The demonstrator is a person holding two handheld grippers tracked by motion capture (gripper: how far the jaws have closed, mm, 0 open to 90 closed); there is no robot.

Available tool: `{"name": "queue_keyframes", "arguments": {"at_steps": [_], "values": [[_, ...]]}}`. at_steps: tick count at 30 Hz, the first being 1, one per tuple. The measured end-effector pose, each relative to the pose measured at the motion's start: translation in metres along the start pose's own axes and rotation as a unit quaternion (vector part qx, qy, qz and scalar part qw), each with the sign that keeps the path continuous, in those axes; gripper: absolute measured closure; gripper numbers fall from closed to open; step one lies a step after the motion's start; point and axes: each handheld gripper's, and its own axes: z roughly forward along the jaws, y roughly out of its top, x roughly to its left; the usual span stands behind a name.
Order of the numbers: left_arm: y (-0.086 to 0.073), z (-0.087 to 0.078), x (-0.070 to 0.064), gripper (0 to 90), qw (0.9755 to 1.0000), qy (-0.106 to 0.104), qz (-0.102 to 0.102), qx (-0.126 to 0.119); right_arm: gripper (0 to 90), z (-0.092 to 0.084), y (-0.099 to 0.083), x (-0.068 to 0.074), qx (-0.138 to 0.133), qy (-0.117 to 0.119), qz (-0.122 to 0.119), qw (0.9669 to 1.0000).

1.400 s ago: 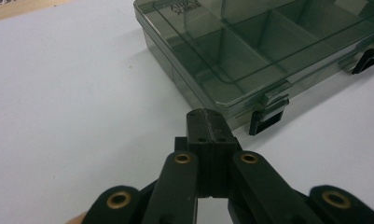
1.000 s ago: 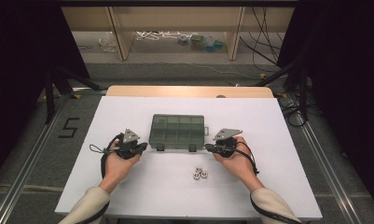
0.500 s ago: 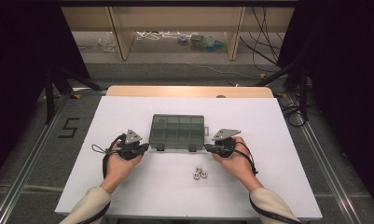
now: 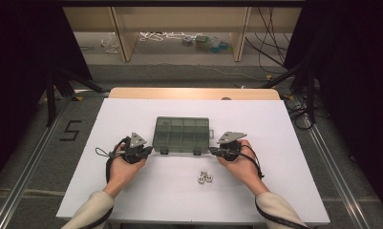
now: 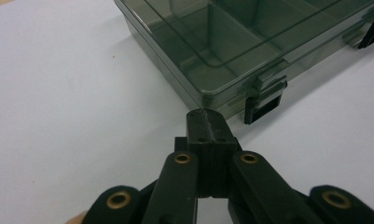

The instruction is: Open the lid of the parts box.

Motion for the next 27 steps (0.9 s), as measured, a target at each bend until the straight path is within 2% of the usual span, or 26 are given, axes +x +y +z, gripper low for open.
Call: {"name": "queue_keyframes", "arguments": {"at_steps": [2,4,6,7,9,10,11,13,14,16,19,26,27], "values": [[0.0003,0.0005,-0.0004,90.0,1.0000,0.003,0.000,-0.001,90.0,-0.0005,0.0003,0.0007,0.002,-0.001,0.005,1.0000],[0.0012,-0.0016,0.0015,90.0,0.9998,-0.002,0.015,0.010,90.0,-0.0005,0.0005,0.0003,-0.002,-0.001,0.002,1.0000],[0.0016,-0.0018,0.0011,90.0,0.9998,-0.001,0.018,0.009,90.0,-0.0016,0.0011,0.0007,-0.001,0.000,0.004,1.0000],[0.0014,0.0001,-0.0017,90.0,1.0000,0.001,0.001,-0.007,90.0,-0.0015,0.0013,0.0007,-0.005,-0.002,0.002,1.0000],[0.0022,-0.0025,0.0005,90.0,0.9998,0.000,0.021,0.007,90.0,-0.0021,0.0018,0.0007,-0.006,-0.004,0.001,1.0000],[0.0025,-0.0030,0.0007,90.0,0.9998,0.000,0.020,0.007,90.0,-0.0022,0.0020,0.0004,-0.007,-0.003,0.000,1.0000],[0.0024,-0.0017,-0.0015,90.0,0.9999,0.004,0.004,-0.008,90.0,-0.0025,0.0021,0.0006,-0.009,-0.003,0.000,1.0000],[0.0032,-0.0025,-0.0010,90.0,0.9999,0.005,0.002,-0.010,90.0,-0.0036,0.0030,0.0008,-0.012,-0.007,0.001,0.9999],[0.0036,-0.0033,-0.0008,90.0,0.9999,0.003,0.004,-0.010,90.0,-0.0041,0.0035,0.0011,-0.012,-0.005,0.003,0.9999],[0.0048,-0.0066,0.0020,90.0,0.9997,0.001,0.025,0.001,90.0,-0.0045,0.0038,0.0011,-0.014,-0.005,0.001,0.9999],[0.0064,-0.0082,0.0021,90.0,0.9996,0.003,0.029,0.001,90.0,-0.0057,0.0046,0.0013,-0.015,-0.004,0.001,0.9999],[0.0086,-0.0085,0.0018,90.0,0.9995,0.005,0.029,-0.009,90.0,-0.0082,0.0067,0.0011,-0.026,-0.009,0.002,0.9996],[0.0087,-0.0072,-0.0002,90.0,0.9996,0.005,0.016,-0.021,90.0,-0.0082,0.0067,0.0011,-0.026,-0.009,0.002,0.9996]]}}
